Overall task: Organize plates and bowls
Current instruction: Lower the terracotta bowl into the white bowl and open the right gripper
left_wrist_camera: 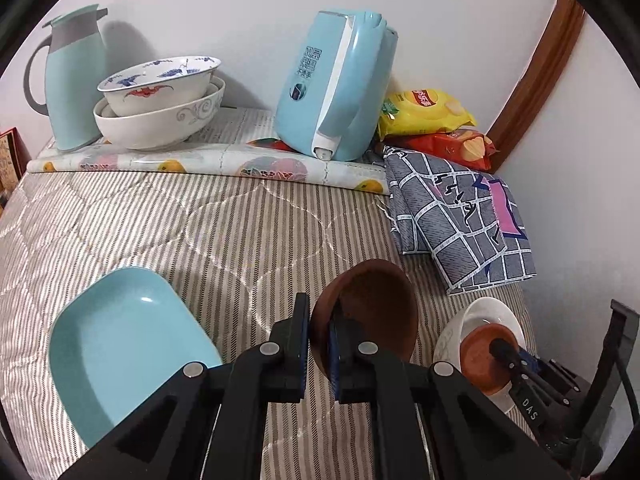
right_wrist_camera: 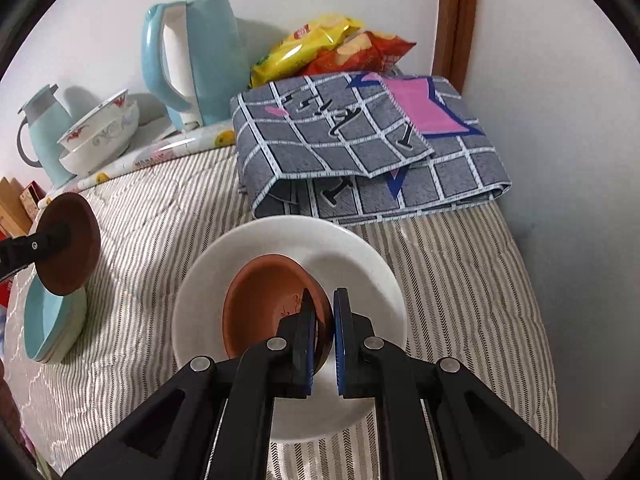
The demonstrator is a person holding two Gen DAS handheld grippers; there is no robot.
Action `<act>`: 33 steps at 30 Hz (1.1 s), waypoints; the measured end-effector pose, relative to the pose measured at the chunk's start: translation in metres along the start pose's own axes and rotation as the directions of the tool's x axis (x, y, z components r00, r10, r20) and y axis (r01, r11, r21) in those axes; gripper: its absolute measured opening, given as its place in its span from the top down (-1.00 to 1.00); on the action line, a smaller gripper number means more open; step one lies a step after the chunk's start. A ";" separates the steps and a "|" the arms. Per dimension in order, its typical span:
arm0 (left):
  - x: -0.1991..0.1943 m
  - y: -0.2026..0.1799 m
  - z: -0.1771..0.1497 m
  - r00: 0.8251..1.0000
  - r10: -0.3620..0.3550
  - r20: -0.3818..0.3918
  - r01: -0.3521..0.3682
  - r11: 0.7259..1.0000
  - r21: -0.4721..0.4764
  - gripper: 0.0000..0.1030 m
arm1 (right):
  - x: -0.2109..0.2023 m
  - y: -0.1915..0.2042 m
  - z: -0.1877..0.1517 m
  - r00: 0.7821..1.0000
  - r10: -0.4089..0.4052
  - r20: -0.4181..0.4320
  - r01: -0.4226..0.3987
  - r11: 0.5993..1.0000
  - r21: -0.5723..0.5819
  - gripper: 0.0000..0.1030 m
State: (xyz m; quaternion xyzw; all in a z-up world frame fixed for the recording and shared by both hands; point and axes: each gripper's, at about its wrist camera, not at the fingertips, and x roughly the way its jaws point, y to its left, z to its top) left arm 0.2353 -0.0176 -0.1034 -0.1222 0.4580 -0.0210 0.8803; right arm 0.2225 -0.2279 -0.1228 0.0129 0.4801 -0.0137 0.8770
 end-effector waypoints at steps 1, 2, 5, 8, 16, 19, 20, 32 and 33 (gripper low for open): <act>0.002 -0.001 0.000 1.000 -0.001 -0.003 0.001 1.000 0.000 0.83 | 0.002 0.000 0.000 1.000 -0.001 -0.004 0.001 1.000 0.002 0.84; 0.004 -0.001 0.000 1.000 -0.004 -0.005 0.004 1.000 0.002 0.83 | 0.004 0.000 0.000 1.000 -0.003 -0.009 0.003 1.000 0.002 0.84; 0.008 -0.002 0.001 1.000 -0.007 -0.009 0.007 1.000 0.000 0.83 | 0.008 -0.001 0.000 1.000 -0.005 -0.025 0.005 1.000 -0.001 0.84; 0.010 -0.003 0.002 1.000 -0.015 -0.014 0.015 1.000 0.003 0.83 | 0.011 -0.004 0.001 0.999 -0.004 -0.033 0.005 1.000 0.007 0.84; 0.015 -0.006 0.001 0.999 -0.026 -0.024 0.026 1.000 0.004 0.83 | 0.015 -0.004 0.003 0.999 -0.017 -0.047 0.017 1.000 -0.014 0.84; 0.016 -0.006 0.000 0.999 -0.028 -0.030 0.028 1.000 0.004 0.83 | 0.017 -0.001 0.004 0.998 -0.028 -0.055 0.027 0.999 -0.031 0.84; 0.016 -0.006 0.000 0.999 -0.030 -0.032 0.030 1.000 0.004 0.83 | 0.018 0.000 0.004 0.998 -0.032 -0.056 0.030 0.999 -0.037 0.84; 0.013 -0.006 -0.004 0.999 -0.038 -0.030 0.038 0.999 0.000 0.83 | 0.023 0.008 0.002 0.996 -0.053 -0.067 0.048 0.995 -0.083 0.80; 0.011 -0.006 -0.004 0.999 -0.038 -0.028 0.038 0.999 0.002 0.83 | 0.023 0.009 0.002 0.996 -0.057 -0.065 0.051 0.995 -0.089 0.78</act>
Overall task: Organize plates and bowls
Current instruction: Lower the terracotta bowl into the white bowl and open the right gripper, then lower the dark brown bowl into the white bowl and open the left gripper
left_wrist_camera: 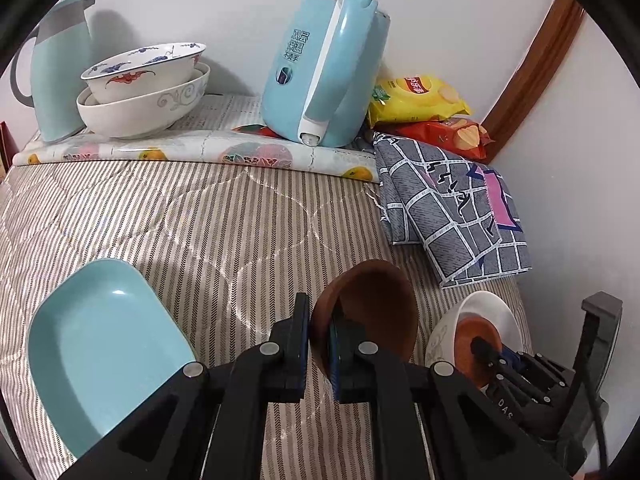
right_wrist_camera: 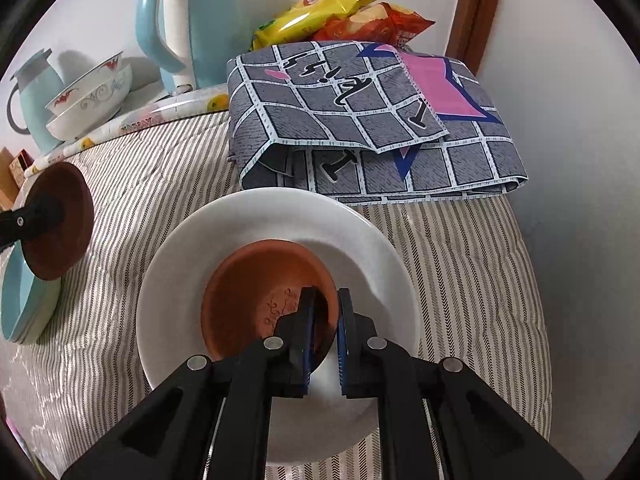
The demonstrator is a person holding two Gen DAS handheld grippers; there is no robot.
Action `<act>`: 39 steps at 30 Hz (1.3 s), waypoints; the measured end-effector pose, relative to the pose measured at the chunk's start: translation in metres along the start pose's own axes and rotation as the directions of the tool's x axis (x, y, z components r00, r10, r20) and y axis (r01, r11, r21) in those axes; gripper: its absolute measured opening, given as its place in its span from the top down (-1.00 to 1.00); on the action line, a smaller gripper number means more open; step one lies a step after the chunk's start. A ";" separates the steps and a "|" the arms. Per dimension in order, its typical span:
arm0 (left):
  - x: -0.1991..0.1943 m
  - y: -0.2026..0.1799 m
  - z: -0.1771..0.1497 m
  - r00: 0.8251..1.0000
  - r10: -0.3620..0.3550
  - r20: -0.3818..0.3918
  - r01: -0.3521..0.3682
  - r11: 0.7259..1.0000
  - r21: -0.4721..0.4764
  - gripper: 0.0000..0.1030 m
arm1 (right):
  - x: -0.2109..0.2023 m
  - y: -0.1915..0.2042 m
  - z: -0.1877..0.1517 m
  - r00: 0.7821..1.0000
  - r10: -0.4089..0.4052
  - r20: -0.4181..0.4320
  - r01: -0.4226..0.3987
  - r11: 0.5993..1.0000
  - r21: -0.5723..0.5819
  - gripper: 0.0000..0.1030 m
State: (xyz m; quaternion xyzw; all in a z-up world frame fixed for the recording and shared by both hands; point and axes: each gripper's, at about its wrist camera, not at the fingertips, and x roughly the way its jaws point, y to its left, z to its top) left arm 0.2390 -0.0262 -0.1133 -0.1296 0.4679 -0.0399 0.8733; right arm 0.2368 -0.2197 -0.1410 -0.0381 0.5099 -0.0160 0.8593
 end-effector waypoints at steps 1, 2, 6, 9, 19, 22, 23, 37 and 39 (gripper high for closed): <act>-0.001 0.000 0.000 1.000 -0.002 0.002 0.002 1.000 0.001 0.83 | 0.000 0.001 0.000 1.000 -0.004 0.001 0.004 1.000 -0.004 0.77; -0.003 -0.001 -0.001 1.000 -0.005 0.005 0.005 1.000 0.003 0.83 | 0.000 0.002 0.000 1.000 -0.005 0.002 0.005 1.000 -0.010 0.76; -0.006 -0.002 -0.003 1.000 -0.006 0.007 0.006 1.000 0.015 0.83 | 0.000 0.004 -0.001 1.000 0.005 0.000 -0.005 1.000 -0.021 0.63; -0.009 -0.001 -0.004 1.000 -0.009 0.009 0.009 1.000 0.013 0.83 | -0.001 0.006 -0.003 1.000 0.007 0.006 -0.007 0.999 -0.032 0.51; -0.020 -0.003 -0.007 0.999 -0.018 0.026 0.018 1.000 0.022 0.83 | -0.012 0.008 -0.004 0.999 0.007 0.050 -0.006 1.000 -0.024 0.00; -0.022 -0.006 -0.009 0.999 -0.028 0.025 0.027 0.999 0.028 0.83 | -0.017 0.006 -0.004 0.998 0.007 0.057 -0.006 1.000 -0.023 0.00; -0.023 -0.008 -0.009 0.999 -0.030 0.026 0.029 0.999 0.031 0.83 | -0.020 0.005 -0.005 0.998 0.014 0.062 -0.013 1.000 -0.019 0.00; -0.033 -0.052 -0.024 0.996 -0.081 0.026 0.078 0.993 0.094 0.83 | -0.091 -0.044 -0.023 0.978 0.009 0.208 -0.031 0.994 0.106 0.00; -0.033 -0.059 -0.026 0.996 -0.087 0.023 0.085 0.991 0.100 0.83 | -0.097 -0.054 -0.029 0.976 0.002 0.216 -0.029 0.992 0.124 0.00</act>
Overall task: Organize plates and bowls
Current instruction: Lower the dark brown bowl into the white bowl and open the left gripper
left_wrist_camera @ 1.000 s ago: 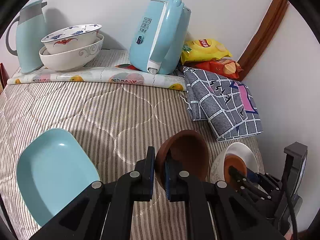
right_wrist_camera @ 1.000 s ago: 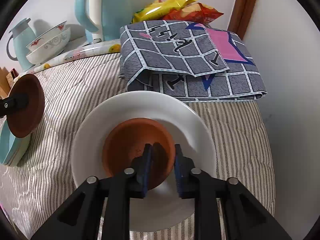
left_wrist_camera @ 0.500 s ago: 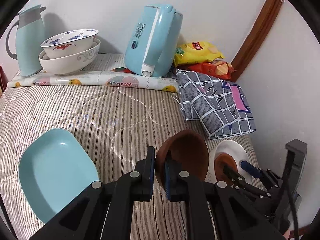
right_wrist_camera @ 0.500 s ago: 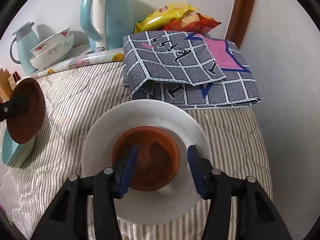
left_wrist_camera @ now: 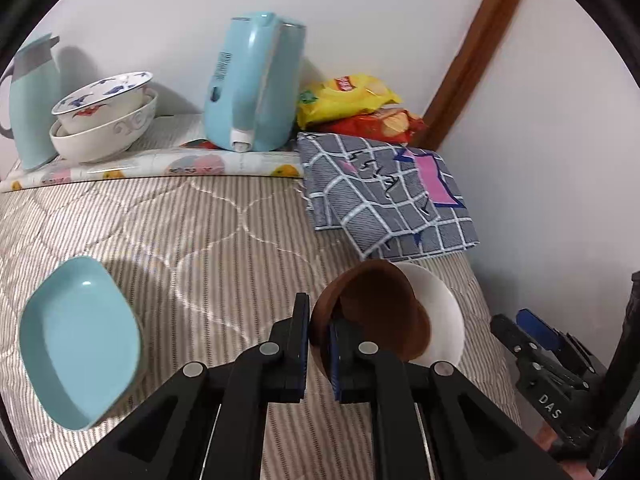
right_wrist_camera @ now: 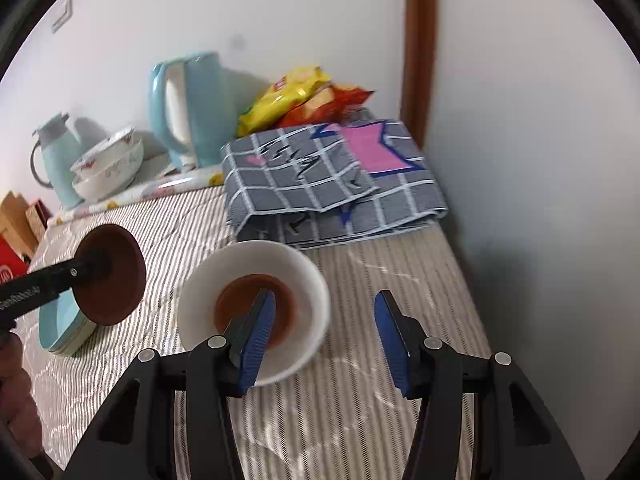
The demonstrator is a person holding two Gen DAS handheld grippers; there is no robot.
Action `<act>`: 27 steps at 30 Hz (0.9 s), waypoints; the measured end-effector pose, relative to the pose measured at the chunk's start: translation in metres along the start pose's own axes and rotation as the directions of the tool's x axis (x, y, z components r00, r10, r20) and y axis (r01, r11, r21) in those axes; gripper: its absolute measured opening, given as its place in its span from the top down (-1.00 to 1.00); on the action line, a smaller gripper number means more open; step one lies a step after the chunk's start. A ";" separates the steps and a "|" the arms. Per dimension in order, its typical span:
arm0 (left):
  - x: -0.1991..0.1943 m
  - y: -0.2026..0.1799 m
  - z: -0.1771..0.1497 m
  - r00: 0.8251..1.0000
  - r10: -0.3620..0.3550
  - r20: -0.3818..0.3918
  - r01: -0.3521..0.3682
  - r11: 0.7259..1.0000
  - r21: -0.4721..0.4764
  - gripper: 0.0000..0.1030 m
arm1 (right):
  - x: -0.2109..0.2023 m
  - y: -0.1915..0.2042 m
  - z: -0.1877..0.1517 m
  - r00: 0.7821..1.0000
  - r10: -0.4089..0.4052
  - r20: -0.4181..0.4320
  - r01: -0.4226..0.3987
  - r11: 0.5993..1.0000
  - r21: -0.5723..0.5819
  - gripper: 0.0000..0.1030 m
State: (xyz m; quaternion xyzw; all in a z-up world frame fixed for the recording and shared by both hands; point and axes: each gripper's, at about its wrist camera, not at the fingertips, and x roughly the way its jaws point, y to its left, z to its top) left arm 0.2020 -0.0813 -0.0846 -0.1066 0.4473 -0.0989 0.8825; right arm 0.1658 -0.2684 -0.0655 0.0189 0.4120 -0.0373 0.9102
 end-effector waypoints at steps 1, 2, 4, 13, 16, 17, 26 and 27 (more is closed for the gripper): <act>0.000 -0.004 -0.001 1.000 -0.003 -0.001 0.003 1.000 0.005 0.83 | -0.004 -0.006 -0.002 1.000 -0.006 0.004 0.006 1.000 0.008 0.00; 0.001 -0.008 -0.002 1.000 -0.002 -0.001 0.002 1.000 0.011 0.83 | -0.007 -0.012 -0.004 1.000 -0.014 0.008 0.013 1.000 0.017 0.00; 0.003 -0.014 -0.003 1.000 -0.001 -0.003 0.001 1.000 0.022 0.83 | -0.012 -0.021 -0.008 1.000 -0.017 0.014 0.017 0.999 0.032 0.00; 0.012 -0.030 -0.004 1.000 0.007 -0.016 -0.007 0.999 0.038 0.83 | -0.024 -0.052 -0.021 0.999 -0.037 0.021 0.035 0.995 0.090 0.00; 0.017 -0.035 -0.003 1.000 0.007 -0.024 -0.006 0.999 0.049 0.83 | -0.024 -0.057 -0.025 0.999 -0.046 0.022 0.044 0.995 0.091 0.00; 0.019 -0.038 -0.004 1.000 0.008 -0.027 -0.007 0.998 0.054 0.83 | -0.024 -0.059 -0.027 0.999 -0.047 0.023 0.045 0.995 0.095 0.00; 0.047 -0.049 -0.005 0.996 0.024 -0.081 -0.018 0.997 0.072 0.83 | -0.017 -0.070 -0.039 0.999 -0.038 -0.003 0.038 0.990 0.138 0.00; 0.050 -0.050 -0.005 0.996 0.020 -0.087 -0.014 0.998 0.069 0.83 | -0.017 -0.070 -0.040 0.999 -0.036 -0.005 0.036 0.989 0.143 0.00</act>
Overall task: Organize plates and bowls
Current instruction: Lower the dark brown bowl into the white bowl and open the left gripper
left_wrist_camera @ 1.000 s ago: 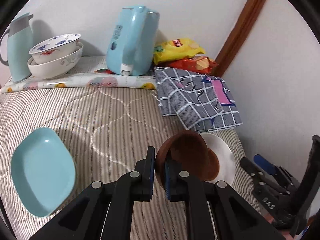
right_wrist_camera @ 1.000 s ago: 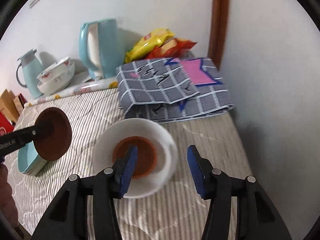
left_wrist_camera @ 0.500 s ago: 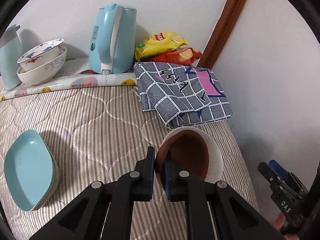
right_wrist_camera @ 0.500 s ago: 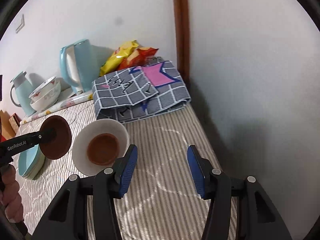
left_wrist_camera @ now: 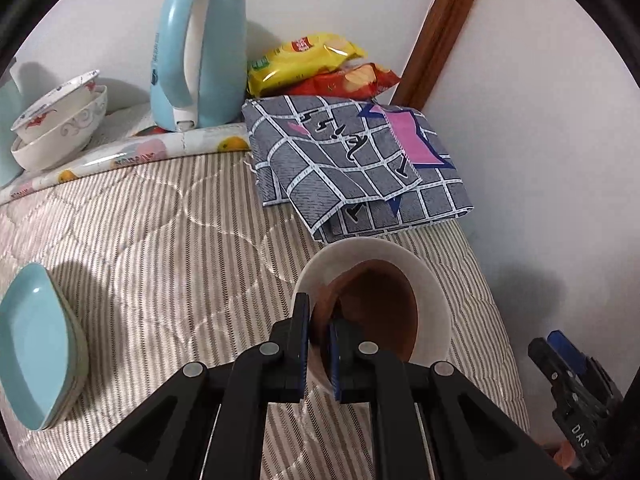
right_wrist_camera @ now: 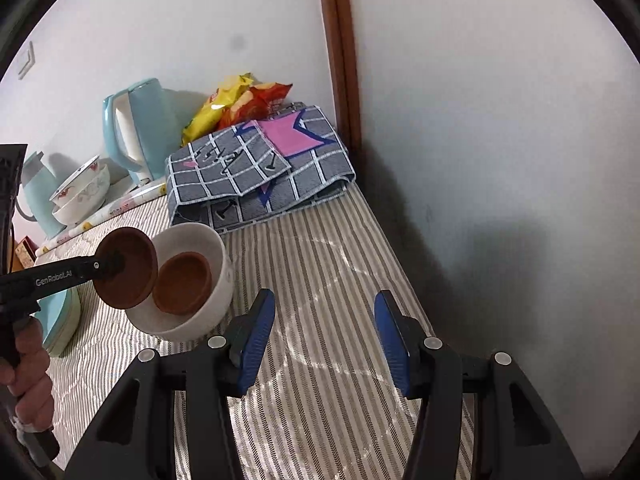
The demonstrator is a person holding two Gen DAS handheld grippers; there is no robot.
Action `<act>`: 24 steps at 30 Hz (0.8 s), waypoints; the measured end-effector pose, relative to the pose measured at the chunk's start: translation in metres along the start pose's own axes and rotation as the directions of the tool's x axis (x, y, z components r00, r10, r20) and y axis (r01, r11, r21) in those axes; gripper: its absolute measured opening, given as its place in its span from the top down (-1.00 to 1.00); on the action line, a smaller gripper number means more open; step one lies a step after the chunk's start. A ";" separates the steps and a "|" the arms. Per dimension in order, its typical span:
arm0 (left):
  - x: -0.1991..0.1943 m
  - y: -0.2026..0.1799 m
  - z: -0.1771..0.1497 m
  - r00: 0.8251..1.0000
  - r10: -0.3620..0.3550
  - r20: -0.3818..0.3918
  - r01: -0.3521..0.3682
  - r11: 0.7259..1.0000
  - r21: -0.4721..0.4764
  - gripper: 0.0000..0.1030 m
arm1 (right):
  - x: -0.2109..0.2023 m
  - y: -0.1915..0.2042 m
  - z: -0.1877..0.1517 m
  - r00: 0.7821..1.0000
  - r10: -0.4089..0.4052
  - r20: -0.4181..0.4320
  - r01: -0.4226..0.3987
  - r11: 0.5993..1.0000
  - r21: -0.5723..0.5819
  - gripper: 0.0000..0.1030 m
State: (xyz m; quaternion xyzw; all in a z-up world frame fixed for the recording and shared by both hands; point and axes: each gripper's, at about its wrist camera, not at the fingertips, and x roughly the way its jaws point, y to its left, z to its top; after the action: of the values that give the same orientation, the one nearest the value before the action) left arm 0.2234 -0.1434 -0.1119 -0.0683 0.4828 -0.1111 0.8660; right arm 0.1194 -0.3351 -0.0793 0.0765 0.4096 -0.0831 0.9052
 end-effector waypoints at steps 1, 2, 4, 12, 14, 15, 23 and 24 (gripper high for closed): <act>0.002 -0.001 0.000 1.000 -0.005 -0.005 0.005 1.000 -0.001 0.83 | 0.002 -0.001 -0.001 1.000 0.003 -0.005 -0.003 1.000 0.004 0.00; 0.005 -0.002 0.001 1.000 -0.013 -0.012 0.013 1.000 -0.002 0.83 | 0.003 -0.001 -0.001 1.000 0.004 -0.009 -0.004 1.000 0.005 0.00; 0.008 -0.005 0.001 1.000 -0.018 -0.013 0.018 1.000 0.001 0.83 | 0.004 -0.001 -0.003 1.000 0.004 -0.014 -0.004 1.000 0.005 0.00; 0.024 -0.010 0.003 0.998 -0.034 -0.048 0.035 0.999 0.001 0.83 | 0.009 -0.003 -0.005 0.999 0.006 -0.031 -0.005 1.000 0.015 0.00; 0.027 -0.010 0.004 0.998 -0.042 -0.050 0.042 0.999 -0.001 0.83 | 0.010 -0.004 -0.006 0.999 0.001 -0.036 0.000 1.000 0.016 0.00; 0.029 -0.011 0.004 0.998 -0.044 -0.055 0.044 0.999 -0.001 0.83 | 0.010 -0.005 -0.006 0.999 0.000 -0.038 0.001 1.000 0.019 0.00; 0.038 -0.011 0.003 0.996 -0.058 -0.070 0.058 0.998 -0.003 0.81 | 0.013 -0.002 -0.007 0.999 0.008 -0.051 -0.006 1.000 0.024 0.00; 0.038 -0.010 0.003 0.996 -0.062 -0.071 0.061 0.998 -0.006 0.81 | 0.014 -0.002 -0.007 0.999 0.007 -0.054 -0.006 1.000 0.023 0.00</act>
State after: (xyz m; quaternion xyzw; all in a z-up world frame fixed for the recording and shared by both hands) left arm 0.2444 -0.1633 -0.1395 -0.0806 0.5110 -0.1392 0.8444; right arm 0.1227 -0.3366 -0.0947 0.0905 0.4326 -0.0829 0.8932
